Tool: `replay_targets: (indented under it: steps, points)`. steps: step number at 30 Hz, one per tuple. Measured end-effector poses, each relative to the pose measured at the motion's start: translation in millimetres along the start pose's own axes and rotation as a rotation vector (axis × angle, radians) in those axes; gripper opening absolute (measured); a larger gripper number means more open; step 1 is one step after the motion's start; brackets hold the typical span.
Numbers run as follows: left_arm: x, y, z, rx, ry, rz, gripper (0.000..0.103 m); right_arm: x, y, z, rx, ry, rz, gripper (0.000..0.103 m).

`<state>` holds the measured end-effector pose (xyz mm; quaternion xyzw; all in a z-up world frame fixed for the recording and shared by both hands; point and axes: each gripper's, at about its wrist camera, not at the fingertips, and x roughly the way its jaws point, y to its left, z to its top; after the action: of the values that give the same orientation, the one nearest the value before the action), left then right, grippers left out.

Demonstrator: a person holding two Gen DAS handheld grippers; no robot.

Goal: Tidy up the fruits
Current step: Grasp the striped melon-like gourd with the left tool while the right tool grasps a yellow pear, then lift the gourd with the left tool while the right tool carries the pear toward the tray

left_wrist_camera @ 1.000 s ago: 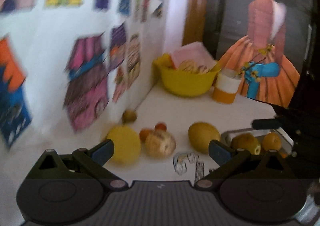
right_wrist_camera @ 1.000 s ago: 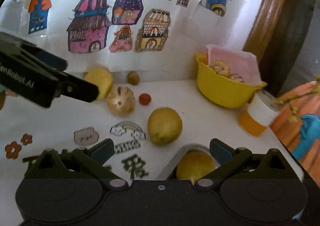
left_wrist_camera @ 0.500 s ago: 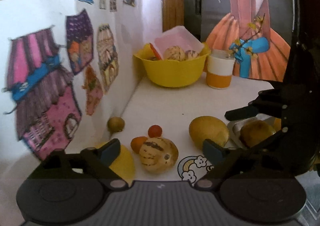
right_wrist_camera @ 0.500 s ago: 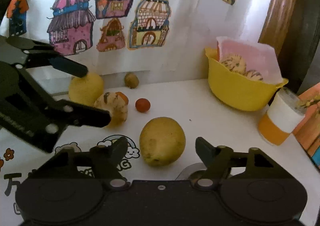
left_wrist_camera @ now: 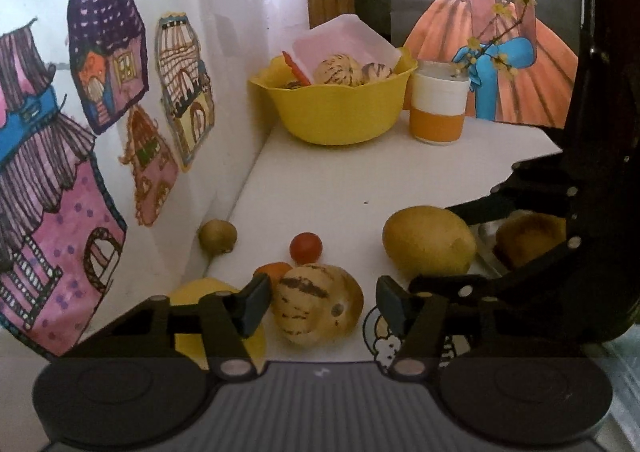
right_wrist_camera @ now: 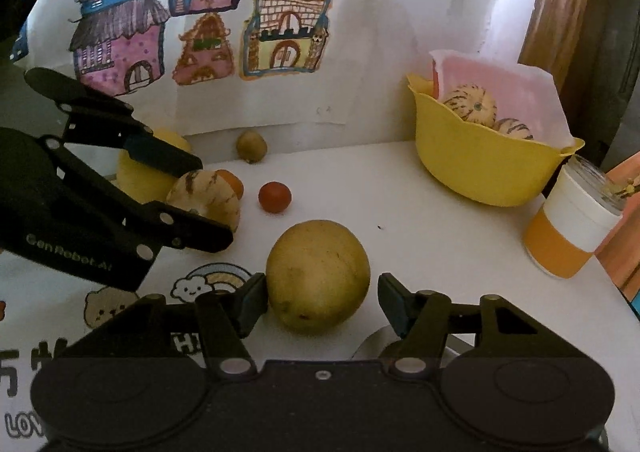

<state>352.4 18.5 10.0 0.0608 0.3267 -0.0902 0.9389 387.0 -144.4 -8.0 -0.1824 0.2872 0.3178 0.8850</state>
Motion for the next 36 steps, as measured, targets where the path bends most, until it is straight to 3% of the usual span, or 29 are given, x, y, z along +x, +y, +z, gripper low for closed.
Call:
replay_targets:
  steps: [17, 21, 36]
  points:
    - [4, -9, -1, 0.049, 0.012, 0.027, 0.059, -1, -1, -4, 0.077, 0.039, 0.014, 0.057]
    - [9, -8, -3, 0.024, 0.049, 0.013, 0.056, -6, 3, -8, 0.056, 0.031, 0.017, 0.057]
    - [9, -9, -2, 0.003, 0.029, 0.053, 0.053, -6, 0, -8, 0.073, 0.012, 0.025, 0.057]
